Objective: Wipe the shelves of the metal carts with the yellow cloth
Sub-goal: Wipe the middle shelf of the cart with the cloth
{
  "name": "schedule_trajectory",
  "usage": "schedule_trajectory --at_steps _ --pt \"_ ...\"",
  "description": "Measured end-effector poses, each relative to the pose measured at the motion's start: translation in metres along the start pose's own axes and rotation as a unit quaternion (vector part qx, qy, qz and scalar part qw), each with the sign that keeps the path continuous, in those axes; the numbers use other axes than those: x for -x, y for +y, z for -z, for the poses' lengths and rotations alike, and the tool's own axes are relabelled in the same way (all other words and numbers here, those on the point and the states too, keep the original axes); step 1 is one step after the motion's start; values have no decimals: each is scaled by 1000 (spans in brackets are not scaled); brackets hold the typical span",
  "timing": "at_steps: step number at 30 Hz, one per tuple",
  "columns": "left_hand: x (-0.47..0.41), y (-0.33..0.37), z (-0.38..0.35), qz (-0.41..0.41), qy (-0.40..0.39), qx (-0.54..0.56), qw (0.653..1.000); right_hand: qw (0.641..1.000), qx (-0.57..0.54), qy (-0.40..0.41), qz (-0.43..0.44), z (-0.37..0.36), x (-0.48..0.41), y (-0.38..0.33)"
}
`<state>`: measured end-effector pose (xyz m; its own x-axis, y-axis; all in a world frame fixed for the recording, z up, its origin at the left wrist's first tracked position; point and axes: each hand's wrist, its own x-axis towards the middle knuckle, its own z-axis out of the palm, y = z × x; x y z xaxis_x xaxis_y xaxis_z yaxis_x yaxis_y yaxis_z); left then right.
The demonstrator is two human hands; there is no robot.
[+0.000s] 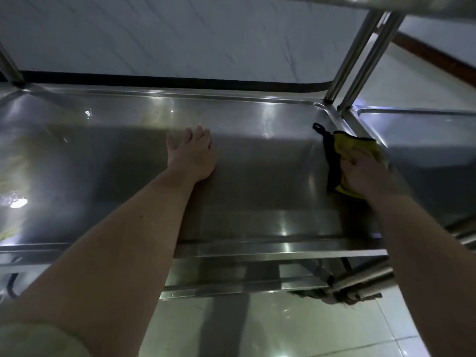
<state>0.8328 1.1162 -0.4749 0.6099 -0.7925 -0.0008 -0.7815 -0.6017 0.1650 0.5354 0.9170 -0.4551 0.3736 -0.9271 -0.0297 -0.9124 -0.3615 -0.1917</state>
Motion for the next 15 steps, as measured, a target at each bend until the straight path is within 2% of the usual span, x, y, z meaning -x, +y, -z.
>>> schedule_trajectory --at_steps 3,5,7,9,11,13,15 --pt "1 -2 2 1 -5 9 1000 1000 19 1 11 -6 35 -39" --pt "4 -3 5 4 -9 30 1000 998 18 4 56 -14 59 -89" --pt "8 -4 10 -7 5 95 995 992 30 2 125 -27 85 -147" --pt "18 -6 19 -22 32 214 976 980 24 -7 195 -40 110 -196" --pt "32 -18 31 -44 38 273 960 976 9 -15 217 -46 122 -217" --pt "52 -46 39 -100 25 219 970 978 -3 -16 208 -47 121 -216" --pt "75 -88 43 -104 18 121 987 980 -8 -19 200 -48 118 -213"
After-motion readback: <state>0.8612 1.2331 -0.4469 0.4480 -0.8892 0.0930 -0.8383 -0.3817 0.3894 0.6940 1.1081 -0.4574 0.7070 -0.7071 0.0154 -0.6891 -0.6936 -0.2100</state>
